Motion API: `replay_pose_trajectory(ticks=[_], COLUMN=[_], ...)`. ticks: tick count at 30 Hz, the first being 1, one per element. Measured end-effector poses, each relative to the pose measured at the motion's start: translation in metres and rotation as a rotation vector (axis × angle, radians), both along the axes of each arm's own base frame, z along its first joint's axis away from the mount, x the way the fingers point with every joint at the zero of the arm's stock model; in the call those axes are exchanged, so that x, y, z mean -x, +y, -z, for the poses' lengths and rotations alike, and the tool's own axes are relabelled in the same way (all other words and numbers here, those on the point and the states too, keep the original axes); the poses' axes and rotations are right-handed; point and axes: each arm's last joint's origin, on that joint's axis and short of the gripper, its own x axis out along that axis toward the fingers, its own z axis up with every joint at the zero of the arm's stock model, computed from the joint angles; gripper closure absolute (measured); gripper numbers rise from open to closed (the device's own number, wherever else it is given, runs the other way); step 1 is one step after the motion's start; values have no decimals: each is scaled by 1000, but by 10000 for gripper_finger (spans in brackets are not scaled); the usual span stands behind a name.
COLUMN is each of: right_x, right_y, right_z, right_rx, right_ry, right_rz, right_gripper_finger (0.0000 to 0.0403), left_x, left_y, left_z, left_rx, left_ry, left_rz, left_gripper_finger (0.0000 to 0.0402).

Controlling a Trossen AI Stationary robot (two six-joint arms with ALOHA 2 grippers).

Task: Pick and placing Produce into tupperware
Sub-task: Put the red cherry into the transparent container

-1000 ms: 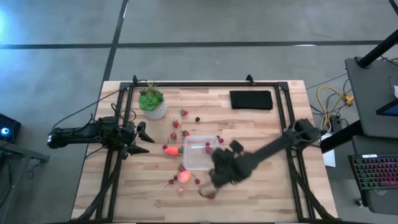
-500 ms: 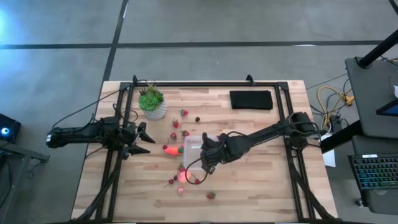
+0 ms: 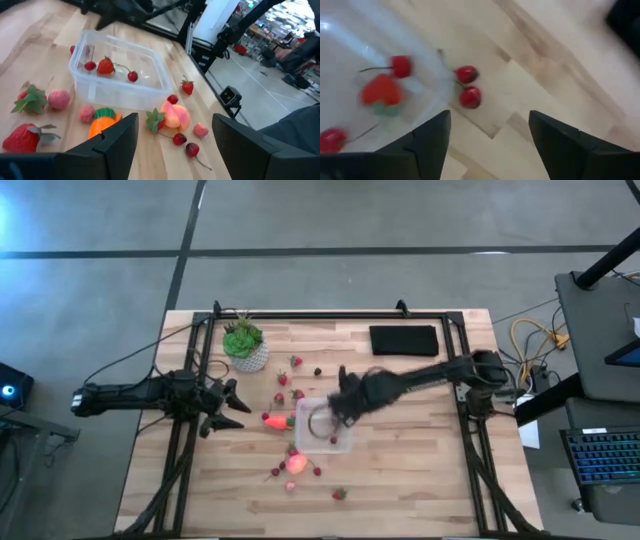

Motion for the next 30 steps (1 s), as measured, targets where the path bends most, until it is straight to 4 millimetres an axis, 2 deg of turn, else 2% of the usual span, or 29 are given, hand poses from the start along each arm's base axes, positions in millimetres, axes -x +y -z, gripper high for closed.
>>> replay_pose_trajectory(ticks=[4,7,13,17,21,30], right_x=[-2,-1,-1,0,4,4], right_y=[-29,-39,-31,-27,-26,-24], right_z=[7,7,5,19,34,46], right_rx=[-122,-148,22,64,47,11], right_ry=[11,47,137,151,145,64], right_rz=[-25,-179,-520,-667,-691,-690], right_gripper_finger=[155,164,176,177,177,176], left_x=[-1,-2,-3,-3,-3,-3], left_y=[0,0,0,0,0,0], left_z=[1,2,4,4,4,4], left_rx=[1,1,2,2,2,2], left_ry=[17,29,48,56,56,54], left_rz=[0,0,0,0,0,0], left_gripper_finger=[162,162,162,162,162,162])
